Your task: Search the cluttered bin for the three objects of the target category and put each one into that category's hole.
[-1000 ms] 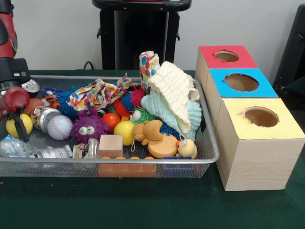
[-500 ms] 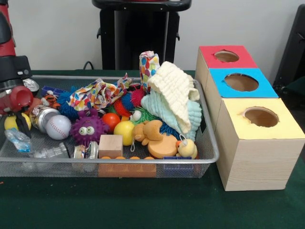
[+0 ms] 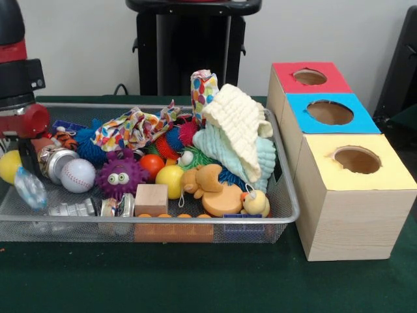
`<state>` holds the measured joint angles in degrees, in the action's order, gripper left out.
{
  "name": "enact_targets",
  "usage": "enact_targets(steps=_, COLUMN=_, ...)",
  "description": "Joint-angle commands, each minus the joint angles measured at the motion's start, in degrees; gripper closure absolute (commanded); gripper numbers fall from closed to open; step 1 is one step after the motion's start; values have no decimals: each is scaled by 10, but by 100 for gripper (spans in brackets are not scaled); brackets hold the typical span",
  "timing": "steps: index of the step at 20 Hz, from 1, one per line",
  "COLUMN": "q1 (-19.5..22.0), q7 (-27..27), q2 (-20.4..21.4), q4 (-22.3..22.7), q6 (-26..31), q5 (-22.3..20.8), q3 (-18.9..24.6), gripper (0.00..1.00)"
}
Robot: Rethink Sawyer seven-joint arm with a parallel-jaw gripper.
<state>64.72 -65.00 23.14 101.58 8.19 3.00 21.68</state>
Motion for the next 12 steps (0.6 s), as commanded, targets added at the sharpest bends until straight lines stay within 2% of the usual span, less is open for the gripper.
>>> enact_targets(steps=1, q1=-22, q7=-137, q2=84, q4=14, q6=52, q5=20, q3=-105, gripper=100)
enact_targets(steps=7, q1=-33, q7=-142, q2=127, q4=33, q6=51, q5=17, q3=-116, gripper=100)
enact_targets(steps=12, q1=-64, q7=-148, q2=164, q4=48, q6=65, q5=17, q3=-151, gripper=100)
